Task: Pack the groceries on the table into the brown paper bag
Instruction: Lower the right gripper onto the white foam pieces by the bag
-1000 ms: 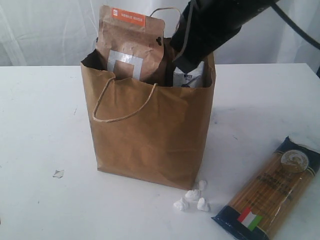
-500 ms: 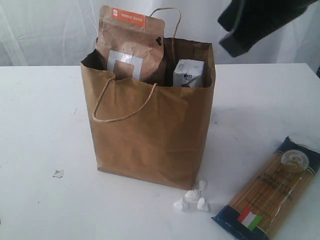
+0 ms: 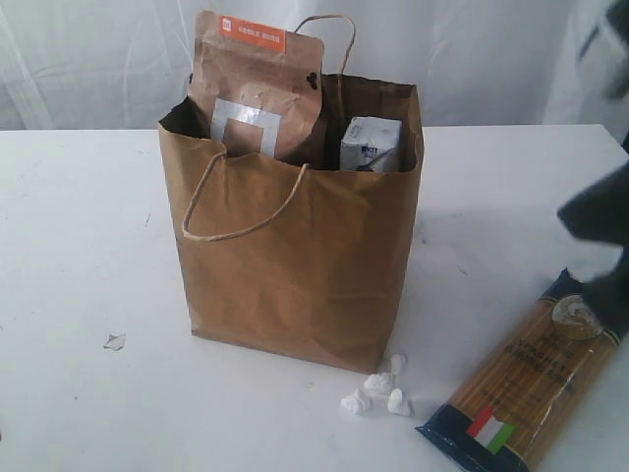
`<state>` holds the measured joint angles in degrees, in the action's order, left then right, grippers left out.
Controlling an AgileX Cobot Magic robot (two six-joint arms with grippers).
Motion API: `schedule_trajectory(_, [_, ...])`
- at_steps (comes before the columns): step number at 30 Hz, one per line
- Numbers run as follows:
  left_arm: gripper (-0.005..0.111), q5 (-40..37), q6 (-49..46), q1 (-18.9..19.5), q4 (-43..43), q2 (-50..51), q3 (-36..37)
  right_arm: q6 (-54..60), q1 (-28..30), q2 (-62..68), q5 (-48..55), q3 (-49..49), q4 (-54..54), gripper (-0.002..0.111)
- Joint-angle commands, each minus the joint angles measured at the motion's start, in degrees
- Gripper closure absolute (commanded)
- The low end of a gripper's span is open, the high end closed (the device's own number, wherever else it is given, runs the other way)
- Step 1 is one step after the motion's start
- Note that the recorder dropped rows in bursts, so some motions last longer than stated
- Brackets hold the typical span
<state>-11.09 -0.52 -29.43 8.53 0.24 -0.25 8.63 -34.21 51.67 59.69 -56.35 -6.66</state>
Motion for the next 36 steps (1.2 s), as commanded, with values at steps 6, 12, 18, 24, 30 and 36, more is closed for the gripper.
schedule_trajectory(6, [0.107,0.00,0.52,0.18,0.32,-0.24,0.25,14.90,-0.05,8.74,-10.88,16.41,15.44,0.083])
schedule_trajectory(12, [0.107,0.00,0.52,0.18,0.32,-0.24,0.25,18.77,-0.05,16.77,-22.96,17.66,17.32,0.062])
schedule_trajectory(18, [0.107,0.00,0.52,0.18,0.32,-0.24,0.25,18.77,-0.05,24.51,-28.81,17.66,17.69,0.057])
schedule_trajectory(24, [0.107,0.00,0.52,0.18,0.32,-0.24,0.25,26.00,-0.05,32.58,-32.56,17.66,25.35,0.057])
schedule_trajectory(30, [0.107,0.00,0.52,0.18,0.32,-0.24,0.25,25.98,-0.05,38.96,-37.29,17.66,25.35,0.057])
schedule_trajectory(36, [0.107,0.00,0.52,0.18,0.32,-0.24,0.25,25.98,-0.05,43.18,-40.49,17.66,25.35,0.061])
